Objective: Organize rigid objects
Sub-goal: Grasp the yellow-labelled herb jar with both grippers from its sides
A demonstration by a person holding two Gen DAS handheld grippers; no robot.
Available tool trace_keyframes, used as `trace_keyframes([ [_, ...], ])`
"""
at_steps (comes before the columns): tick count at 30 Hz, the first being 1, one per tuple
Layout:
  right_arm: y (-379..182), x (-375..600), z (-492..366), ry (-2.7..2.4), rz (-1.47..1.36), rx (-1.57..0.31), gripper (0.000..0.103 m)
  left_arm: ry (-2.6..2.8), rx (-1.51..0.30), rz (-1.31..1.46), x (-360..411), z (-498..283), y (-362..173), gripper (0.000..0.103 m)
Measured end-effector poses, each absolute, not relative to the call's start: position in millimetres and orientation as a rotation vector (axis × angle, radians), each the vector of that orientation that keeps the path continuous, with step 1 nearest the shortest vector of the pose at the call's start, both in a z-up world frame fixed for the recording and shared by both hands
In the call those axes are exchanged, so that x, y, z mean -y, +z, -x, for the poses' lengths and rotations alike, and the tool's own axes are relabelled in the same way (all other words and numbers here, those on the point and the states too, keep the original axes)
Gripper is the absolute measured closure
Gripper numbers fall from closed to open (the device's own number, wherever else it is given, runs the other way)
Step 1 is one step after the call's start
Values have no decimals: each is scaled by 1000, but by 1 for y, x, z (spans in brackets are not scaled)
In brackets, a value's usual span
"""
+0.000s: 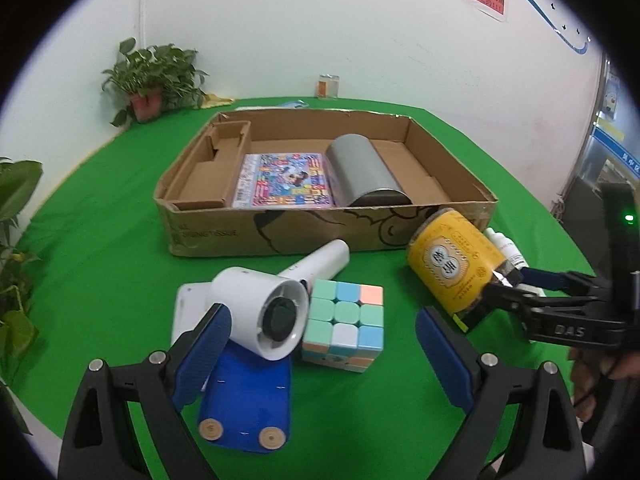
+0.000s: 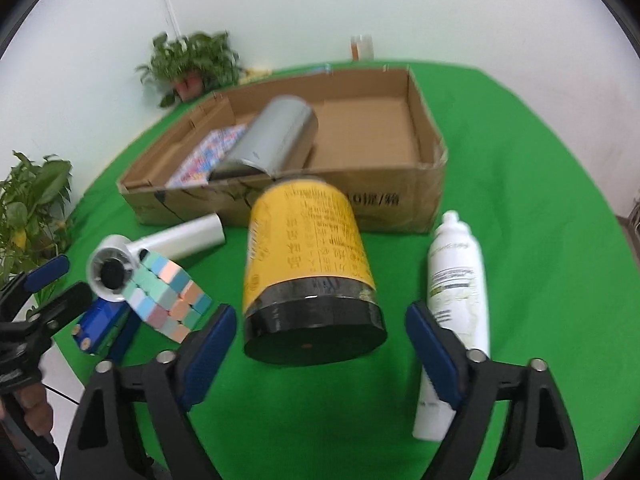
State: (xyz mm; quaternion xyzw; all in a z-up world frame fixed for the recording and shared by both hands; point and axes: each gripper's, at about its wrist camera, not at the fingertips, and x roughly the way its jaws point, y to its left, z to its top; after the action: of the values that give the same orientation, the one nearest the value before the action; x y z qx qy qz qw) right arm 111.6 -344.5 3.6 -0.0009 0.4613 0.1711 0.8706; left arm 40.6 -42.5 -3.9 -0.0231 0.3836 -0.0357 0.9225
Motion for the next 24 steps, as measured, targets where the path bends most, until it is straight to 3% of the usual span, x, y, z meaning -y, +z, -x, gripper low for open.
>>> trace_keyframes([
  [6, -4, 333, -105, 382, 72, -960, 25, -151, -841, 79, 47, -47, -10, 9],
  [14, 0, 323, -23, 375, 325, -966, 23, -555, -990, 338, 59, -42, -29, 10],
  [20, 30, 342, 0, 563, 41, -914, 13, -616, -1109, 467, 55, -46, -52, 11],
  [24, 22, 357, -22, 591, -123, -997, 14, -651, -1133, 551, 48, -49, -58, 11],
])
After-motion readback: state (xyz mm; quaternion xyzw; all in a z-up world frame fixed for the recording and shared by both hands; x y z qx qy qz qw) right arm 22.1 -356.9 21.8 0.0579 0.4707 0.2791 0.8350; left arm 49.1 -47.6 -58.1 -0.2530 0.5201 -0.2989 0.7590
